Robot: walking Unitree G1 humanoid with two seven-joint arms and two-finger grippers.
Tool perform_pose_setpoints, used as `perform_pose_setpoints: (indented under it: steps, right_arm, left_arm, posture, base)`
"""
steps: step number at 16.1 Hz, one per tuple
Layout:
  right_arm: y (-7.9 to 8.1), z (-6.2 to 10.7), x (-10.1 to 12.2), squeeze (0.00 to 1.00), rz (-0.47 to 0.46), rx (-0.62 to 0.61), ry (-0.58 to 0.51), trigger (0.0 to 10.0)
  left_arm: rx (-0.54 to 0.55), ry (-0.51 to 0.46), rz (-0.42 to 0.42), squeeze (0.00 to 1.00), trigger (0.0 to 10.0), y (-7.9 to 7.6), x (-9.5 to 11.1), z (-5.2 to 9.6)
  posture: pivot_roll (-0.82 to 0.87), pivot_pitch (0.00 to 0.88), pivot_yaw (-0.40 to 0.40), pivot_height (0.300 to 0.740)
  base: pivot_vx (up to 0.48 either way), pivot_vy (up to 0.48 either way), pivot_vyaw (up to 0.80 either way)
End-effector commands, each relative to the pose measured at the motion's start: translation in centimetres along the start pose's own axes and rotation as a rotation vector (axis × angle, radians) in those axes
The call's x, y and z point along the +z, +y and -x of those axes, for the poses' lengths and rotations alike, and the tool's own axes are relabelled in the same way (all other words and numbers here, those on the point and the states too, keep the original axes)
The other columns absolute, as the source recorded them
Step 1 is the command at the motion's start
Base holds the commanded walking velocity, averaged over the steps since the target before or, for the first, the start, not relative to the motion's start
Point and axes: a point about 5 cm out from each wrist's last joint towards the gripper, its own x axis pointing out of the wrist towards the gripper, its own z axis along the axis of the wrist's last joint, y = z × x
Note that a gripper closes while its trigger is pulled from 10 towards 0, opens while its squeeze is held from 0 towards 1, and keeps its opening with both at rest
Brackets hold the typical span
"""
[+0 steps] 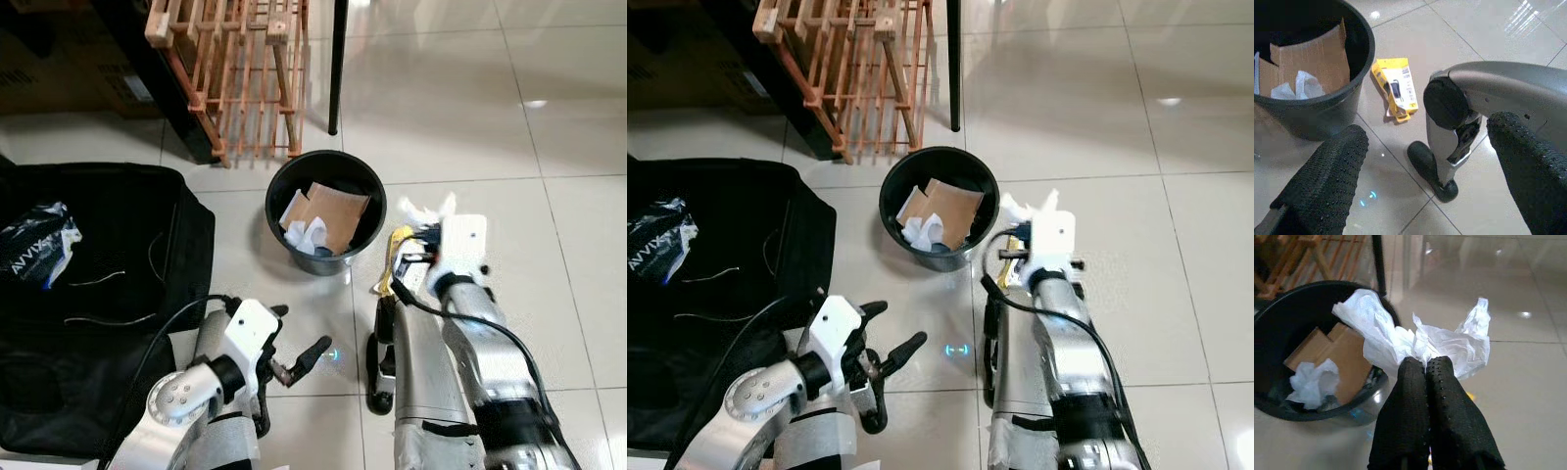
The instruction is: Picking trash to rubbish bin
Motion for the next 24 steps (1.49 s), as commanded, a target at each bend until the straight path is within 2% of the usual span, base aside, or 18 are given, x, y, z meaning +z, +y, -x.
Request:
perform_pose_setpoints:
  steps: [1,3,8,16,24]
  right_arm:
    - [0.9,-0.4,-1.1,0.0,-0.004,0.048,0.04,0.0]
    - [1.9,-1.6,-1.2,0.0,-0.005,0.091,0.069,0.0]
    - [3.6,-3.3,-1.4,0.0,-0.003,0.146,0.11,0.0]
    - [3.8,-4.0,-1.5,0.0,-0.034,0.124,0.118,0.0]
    - [4.4,-4.3,-1.1,0.0,-0.065,0.118,0.097,0.0]
  left_arm:
    - [0.019,0.026,0.012,0.0,10.0,-0.3,-0.6,0.6]
    - [0.044,0.024,0.017,0.0,10.0,-0.3,-0.6,1.0]
    - [0.078,0.031,0.005,0.0,10.0,-0.4,-0.3,2.0]
    - [0.121,0.061,0.01,0.0,10.0,-0.9,-0.4,4.1]
    - [0.133,0.085,0.021,0.0,10.0,-1.1,-0.3,4.7]
  posture:
    - [0.11,0.477,0.04,0.56]
    - [0.13,0.485,0.034,0.56]
    - [0.2,0.512,0.024,0.56]
    - [0.26,0.54,0.037,0.56]
    - [0.27,0.548,0.052,0.56]
  base:
    - [0.0,0.0,0.0]
    - [0.0,0.0,0.0]
    - [0.0,0.0,0.0]
    - [0.0,0.0,0.0]
    - [0.0,0.0,0.0]
